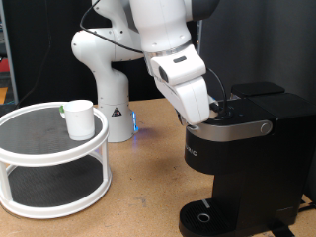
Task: Make a cup of coffee with the keurig machine
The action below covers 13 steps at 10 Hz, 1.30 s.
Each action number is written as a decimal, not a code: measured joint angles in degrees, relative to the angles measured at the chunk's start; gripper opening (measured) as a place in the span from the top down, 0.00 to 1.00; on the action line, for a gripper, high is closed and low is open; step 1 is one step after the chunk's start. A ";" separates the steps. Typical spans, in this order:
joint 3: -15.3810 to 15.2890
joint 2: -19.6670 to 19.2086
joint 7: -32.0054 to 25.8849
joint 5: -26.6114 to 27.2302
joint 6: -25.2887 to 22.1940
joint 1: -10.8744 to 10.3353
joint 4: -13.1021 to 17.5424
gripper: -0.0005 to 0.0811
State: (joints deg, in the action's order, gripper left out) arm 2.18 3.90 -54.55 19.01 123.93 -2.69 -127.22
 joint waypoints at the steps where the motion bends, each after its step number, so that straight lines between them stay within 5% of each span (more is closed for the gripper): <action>1: 0.48 0.18 -2.00 2.24 0.01 0.03 -0.13 0.99; 6: 2.74 3.74 -6.75 7.08 -2.52 0.48 -0.08 0.99; 10: 3.77 6.16 -7.23 8.06 -9.28 0.49 3.37 0.99; 13: 3.40 6.40 -2.49 10.68 -2.17 0.48 0.71 0.99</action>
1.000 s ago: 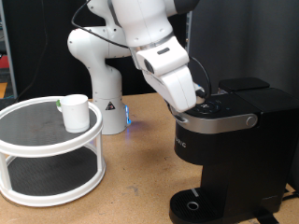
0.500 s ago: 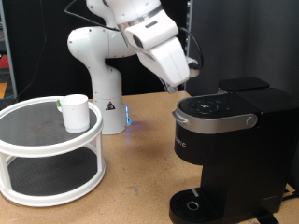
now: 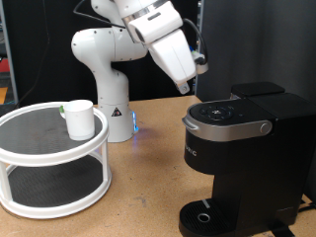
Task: Make a cup of coffee with the keurig machine
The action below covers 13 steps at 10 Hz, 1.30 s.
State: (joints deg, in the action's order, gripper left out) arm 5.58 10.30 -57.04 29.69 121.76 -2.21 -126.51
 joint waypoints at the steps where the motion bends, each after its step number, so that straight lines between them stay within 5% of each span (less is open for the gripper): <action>1: -0.03 0.60 1.97 3.68 3.48 0.00 -1.82 0.99; 3: 0.64 3.12 7.59 8.11 5.20 0.60 -5.10 0.99; 6: 3.02 7.42 5.83 7.05 -2.57 2.12 -7.07 0.99; 10: 0.88 7.33 12.05 13.84 9.22 1.94 -9.93 0.99; 13: 3.50 9.31 10.65 15.35 5.87 2.99 -11.91 0.99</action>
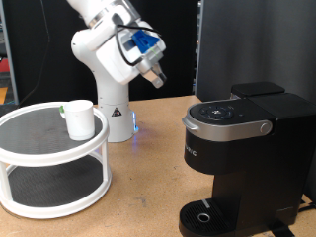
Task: Make a cup of coffee with the keurig machine
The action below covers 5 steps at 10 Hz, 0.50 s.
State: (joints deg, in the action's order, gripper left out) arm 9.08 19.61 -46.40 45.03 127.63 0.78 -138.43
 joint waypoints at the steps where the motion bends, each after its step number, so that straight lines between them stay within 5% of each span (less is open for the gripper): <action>1: 1.57 1.10 -2.08 -1.10 -3.81 0.69 -0.30 0.99; 5: 6.35 5.13 -6.40 -7.48 -14.84 4.00 -0.42 0.99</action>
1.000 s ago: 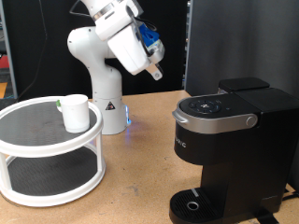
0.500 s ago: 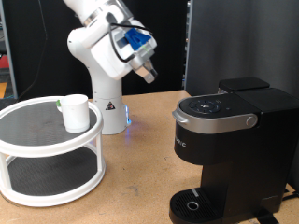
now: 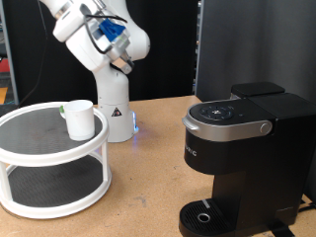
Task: Make a cup of coffee with the keurig machine
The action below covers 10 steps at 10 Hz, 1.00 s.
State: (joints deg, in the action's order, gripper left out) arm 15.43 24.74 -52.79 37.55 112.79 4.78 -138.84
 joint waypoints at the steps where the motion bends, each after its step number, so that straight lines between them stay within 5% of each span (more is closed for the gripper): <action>1: 0.16 1.00 0.02 -0.26 -0.52 0.33 -0.37 0.99; 4: 1.25 0.92 -0.33 -0.66 -2.98 0.57 -0.60 0.99; 10: 8.31 4.36 -8.30 -9.00 -15.72 5.02 -1.01 0.99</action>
State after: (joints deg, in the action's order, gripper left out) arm 23.74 29.10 -61.09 28.55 97.08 9.80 -139.85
